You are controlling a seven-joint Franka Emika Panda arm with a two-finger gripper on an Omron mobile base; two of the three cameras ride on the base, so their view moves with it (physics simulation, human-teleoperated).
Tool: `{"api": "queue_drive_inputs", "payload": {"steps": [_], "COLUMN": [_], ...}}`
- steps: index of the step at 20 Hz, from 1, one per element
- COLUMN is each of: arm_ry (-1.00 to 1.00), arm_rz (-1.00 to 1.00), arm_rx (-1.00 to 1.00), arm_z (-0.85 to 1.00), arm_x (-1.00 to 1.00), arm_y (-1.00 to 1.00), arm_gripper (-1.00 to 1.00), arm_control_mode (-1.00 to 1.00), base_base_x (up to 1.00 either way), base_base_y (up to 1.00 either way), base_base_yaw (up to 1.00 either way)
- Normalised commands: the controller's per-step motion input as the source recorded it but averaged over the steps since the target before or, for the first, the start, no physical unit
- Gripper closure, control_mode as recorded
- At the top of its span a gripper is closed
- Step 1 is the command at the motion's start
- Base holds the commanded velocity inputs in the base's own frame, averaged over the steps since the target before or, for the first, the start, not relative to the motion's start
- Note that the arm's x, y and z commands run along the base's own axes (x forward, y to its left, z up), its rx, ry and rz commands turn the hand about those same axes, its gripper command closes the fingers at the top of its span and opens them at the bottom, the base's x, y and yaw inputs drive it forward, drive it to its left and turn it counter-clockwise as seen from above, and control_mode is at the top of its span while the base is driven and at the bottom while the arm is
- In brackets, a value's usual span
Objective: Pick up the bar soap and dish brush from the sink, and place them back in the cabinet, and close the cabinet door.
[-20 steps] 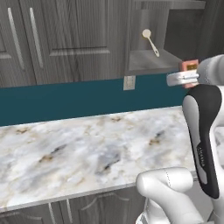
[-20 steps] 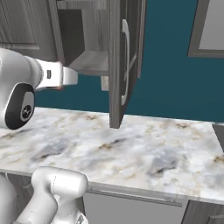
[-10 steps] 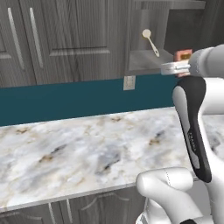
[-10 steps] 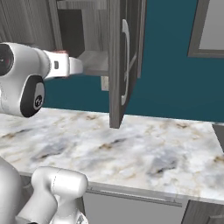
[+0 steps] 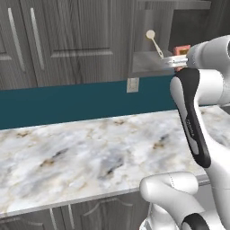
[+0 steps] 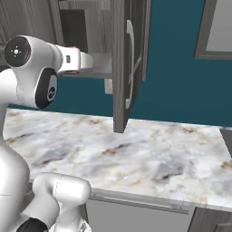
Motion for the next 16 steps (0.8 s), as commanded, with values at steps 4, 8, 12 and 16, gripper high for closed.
{"api": "queue_drive_inputs", "payload": {"steps": [4,8,12,16], "arm_ry": [0.00,0.00,0.00,0.00], "arm_rz": [0.00,0.00,0.00,0.00], "arm_rx": [0.00,0.00,0.00,0.00], "arm_z": [0.00,0.00,-0.06,-0.17], "arm_x": [0.37,0.37,0.33,0.26], "arm_y": [-0.12,-0.06,0.00,0.00], "arm_gripper": [1.00,1.00,1.00,1.00], "arm_control_mode": [-1.00,-1.00,-1.00,-1.00], "base_base_x": [0.00,0.00,0.00,0.00], "base_base_y": [0.00,0.00,0.00,0.00], "base_base_yaw": [0.00,0.00,0.00,0.00]}}
